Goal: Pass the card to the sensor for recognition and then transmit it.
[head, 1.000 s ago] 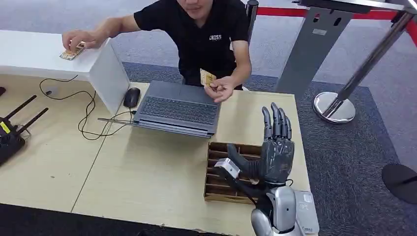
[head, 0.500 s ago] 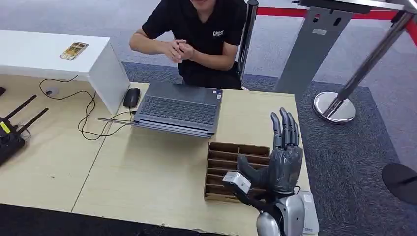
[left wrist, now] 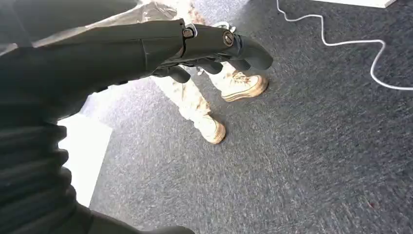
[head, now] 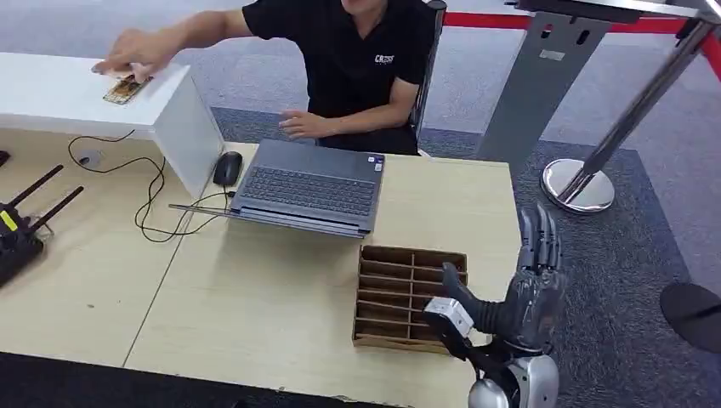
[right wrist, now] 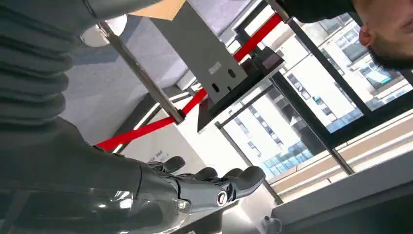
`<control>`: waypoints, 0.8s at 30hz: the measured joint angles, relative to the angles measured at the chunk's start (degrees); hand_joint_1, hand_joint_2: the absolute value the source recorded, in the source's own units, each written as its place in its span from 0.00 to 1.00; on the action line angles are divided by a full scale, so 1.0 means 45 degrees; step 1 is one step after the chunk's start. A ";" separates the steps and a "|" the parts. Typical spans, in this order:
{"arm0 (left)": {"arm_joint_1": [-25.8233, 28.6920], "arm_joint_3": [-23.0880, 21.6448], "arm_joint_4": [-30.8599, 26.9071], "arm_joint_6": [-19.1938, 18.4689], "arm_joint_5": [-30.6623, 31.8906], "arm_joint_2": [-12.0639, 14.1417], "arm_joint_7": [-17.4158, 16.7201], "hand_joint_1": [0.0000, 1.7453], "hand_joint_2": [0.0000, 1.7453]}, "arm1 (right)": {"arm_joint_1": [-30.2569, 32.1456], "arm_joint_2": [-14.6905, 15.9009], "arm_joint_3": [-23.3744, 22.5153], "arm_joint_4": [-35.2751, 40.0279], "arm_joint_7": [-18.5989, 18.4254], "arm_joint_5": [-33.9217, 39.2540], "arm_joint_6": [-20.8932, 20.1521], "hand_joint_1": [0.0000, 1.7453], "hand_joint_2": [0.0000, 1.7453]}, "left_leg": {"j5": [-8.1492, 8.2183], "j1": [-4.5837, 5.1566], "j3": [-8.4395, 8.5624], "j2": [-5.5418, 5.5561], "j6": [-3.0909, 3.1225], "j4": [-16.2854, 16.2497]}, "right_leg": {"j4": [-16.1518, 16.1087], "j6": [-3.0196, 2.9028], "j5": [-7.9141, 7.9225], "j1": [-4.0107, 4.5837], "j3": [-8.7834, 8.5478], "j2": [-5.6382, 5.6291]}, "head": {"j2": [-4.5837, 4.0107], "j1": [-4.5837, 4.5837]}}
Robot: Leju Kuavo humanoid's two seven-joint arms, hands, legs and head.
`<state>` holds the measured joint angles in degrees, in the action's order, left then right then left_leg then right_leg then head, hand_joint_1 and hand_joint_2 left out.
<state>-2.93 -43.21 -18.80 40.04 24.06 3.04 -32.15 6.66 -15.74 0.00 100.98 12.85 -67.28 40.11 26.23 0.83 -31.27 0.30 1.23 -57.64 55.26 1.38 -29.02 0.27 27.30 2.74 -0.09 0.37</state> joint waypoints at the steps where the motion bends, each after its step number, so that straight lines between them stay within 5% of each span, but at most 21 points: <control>1: 0.0006 0.0015 0.0000 0.0000 0.0020 0.0000 0.0000 0.00 1.00 | 0.0024 -0.0005 -0.0049 0.0029 0.0000 0.0000 0.0000 0.00 1.00 | 0.0000 -0.0001 -0.0001 0.0000 0.0000 0.0000 | 0.0000 0.0000 0.0000 0.0001 0.0000 0.0000 | 0.0000 0.0000; 16: 0.0017 0.0428 0.0000 0.0000 0.0253 -0.0005 0.0000 0.00 1.00 | 0.0290 -0.0073 -0.0506 0.0010 -0.0394 -0.0262 -0.0005 0.00 1.00 | 0.0000 -0.0002 -0.0002 0.0001 0.0000 0.0001 | 0.0000 0.0000 -0.0001 0.0001 -0.0002 0.0000 | 0.0000 0.0005; 20: 0.0027 0.0670 0.0000 0.0000 0.0520 -0.0010 0.0092 0.00 1.00 | 0.0469 0.0121 -0.0147 -0.0053 -0.2830 -0.0728 -0.0005 0.00 1.00 | 0.0000 -0.0002 -0.0005 0.0000 0.0000 0.0001 | 0.0001 0.0000 -0.0001 0.0001 -0.0002 0.0000 | 0.0000 0.0000; 24: 0.0033 0.0865 0.0000 0.0000 0.0559 -0.0010 0.0141 0.00 1.00 | 0.0634 0.0680 0.0403 -0.0005 -0.4363 -0.1215 -0.0005 0.00 1.00 | 0.0000 -0.0002 -0.0005 0.0003 0.0000 0.0001 | 0.0000 0.0000 -0.0001 0.0001 -0.0002 0.0000 | 0.0000 0.0005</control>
<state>-2.78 -39.32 -18.80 40.04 26.58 2.99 -31.52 9.51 -12.67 1.82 100.96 -6.78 -72.74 40.09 26.23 0.81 -31.29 0.31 1.22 -57.64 55.26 1.38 -29.03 0.28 27.29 2.74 -0.09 0.39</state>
